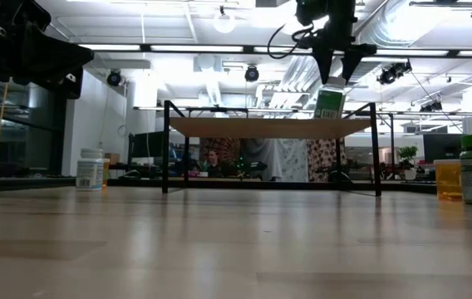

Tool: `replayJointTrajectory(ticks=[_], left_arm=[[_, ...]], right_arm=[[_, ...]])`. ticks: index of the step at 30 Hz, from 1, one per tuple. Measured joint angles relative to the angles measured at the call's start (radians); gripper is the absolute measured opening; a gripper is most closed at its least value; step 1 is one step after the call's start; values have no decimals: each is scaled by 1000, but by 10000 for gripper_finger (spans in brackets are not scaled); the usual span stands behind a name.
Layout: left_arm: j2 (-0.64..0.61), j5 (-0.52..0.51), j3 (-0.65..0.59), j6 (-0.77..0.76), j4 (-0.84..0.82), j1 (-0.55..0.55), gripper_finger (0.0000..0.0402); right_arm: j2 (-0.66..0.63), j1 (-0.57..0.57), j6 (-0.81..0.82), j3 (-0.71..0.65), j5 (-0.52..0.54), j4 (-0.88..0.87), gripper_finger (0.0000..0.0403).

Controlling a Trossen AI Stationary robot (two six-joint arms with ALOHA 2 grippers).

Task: Pick and place medicine bottles onto shelf by color
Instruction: Put the green pill bottle on the shelf

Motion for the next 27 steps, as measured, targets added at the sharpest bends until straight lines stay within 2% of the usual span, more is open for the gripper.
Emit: replayJointTrajectory(ticks=[27], left_arm=[[0, 0, 0, 0, 0, 0, 3]], right_arm=[[-1, -1, -19, 0, -1, 0, 236]])
